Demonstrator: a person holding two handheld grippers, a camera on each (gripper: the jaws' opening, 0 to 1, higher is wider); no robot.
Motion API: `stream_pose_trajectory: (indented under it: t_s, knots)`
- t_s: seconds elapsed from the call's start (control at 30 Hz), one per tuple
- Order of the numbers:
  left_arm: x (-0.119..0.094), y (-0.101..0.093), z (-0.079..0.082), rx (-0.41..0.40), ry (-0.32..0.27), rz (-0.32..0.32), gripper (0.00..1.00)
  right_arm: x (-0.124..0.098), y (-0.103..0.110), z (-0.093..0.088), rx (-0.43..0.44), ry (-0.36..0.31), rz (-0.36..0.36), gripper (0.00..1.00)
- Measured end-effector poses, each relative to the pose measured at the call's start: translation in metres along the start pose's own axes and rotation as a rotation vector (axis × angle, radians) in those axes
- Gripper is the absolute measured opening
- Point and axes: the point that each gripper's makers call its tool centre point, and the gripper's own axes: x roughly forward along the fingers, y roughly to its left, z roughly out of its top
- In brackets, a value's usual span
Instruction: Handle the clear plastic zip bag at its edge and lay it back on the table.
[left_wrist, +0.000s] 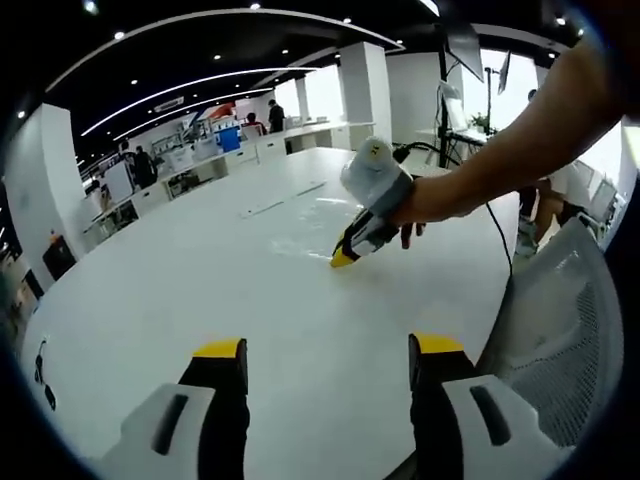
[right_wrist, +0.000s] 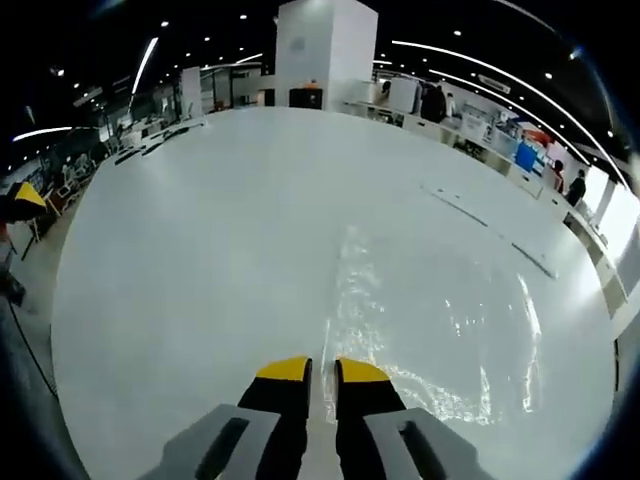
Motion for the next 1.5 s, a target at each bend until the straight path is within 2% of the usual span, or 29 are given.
stream_pose_trajectory:
  t_s: [0.1, 0.2, 0.33, 0.43, 0.57, 0.67, 0.8, 0.83, 0.9, 0.97, 1.07, 1.13, 1.2, 1.27, 1.33, 1.5]
  knots:
    - [-0.001, 0.002, -0.001, 0.0, 0.003, 0.006, 0.63, -0.003, 0.002, -0.005, -0.064, 0.033, 0.042, 0.02]
    - [-0.001, 0.004, -0.001, -0.002, -0.001, 0.01, 0.63, -0.007, 0.006, -0.009, -0.129, 0.034, 0.086, 0.02]
    - [0.0, 0.003, 0.0, 0.001, -0.002, 0.008, 0.63, -0.018, 0.004, -0.017, -0.149, 0.046, 0.114, 0.02]
    - [0.0, 0.003, 0.001, 0.007, -0.003, 0.006, 0.63, -0.024, 0.006, -0.024, -0.224, 0.065, 0.156, 0.02]
    - [0.001, 0.002, 0.002, 0.011, -0.004, 0.002, 0.63, -0.028, 0.006, -0.028, -0.25, 0.074, 0.168, 0.02]
    - [0.002, 0.0, 0.003, 0.014, -0.005, -0.001, 0.63, -0.03, 0.005, -0.03, -0.233, 0.072, 0.167, 0.04]
    - [0.001, -0.001, 0.005, 0.021, -0.008, -0.004, 0.63, -0.028, 0.001, -0.017, -0.129, -0.015, 0.114, 0.16]
    - [0.001, -0.001, 0.005, 0.02, -0.008, -0.005, 0.63, -0.028, 0.0, -0.017, -0.117, -0.019, 0.104, 0.18]
    - [0.001, -0.001, 0.005, 0.02, -0.007, -0.004, 0.63, -0.027, -0.002, -0.018, -0.1, -0.009, 0.088, 0.22]
    - [0.001, 0.0, 0.005, 0.022, -0.006, -0.001, 0.63, -0.026, -0.001, -0.018, -0.064, -0.007, 0.09, 0.22]
    - [-0.001, 0.001, 0.004, 0.017, -0.006, 0.003, 0.63, -0.025, -0.005, -0.021, -0.02, 0.01, 0.05, 0.22]
    - [-0.001, 0.003, 0.004, 0.014, -0.005, 0.006, 0.63, -0.023, -0.004, -0.024, 0.023, 0.018, 0.058, 0.2]
    - [-0.002, 0.004, 0.003, 0.015, -0.003, 0.009, 0.63, -0.022, -0.007, -0.02, 0.012, 0.004, 0.054, 0.2]
    - [-0.002, 0.004, 0.002, 0.014, 0.0, 0.01, 0.63, -0.024, -0.005, -0.023, -0.027, 0.018, 0.059, 0.19]
    - [-0.002, 0.003, 0.001, 0.018, 0.006, 0.009, 0.62, -0.021, -0.008, -0.022, -0.009, 0.022, 0.06, 0.19]
    - [0.001, 0.001, 0.002, 0.026, 0.005, 0.003, 0.62, -0.023, -0.008, -0.024, -0.029, 0.035, 0.069, 0.13]
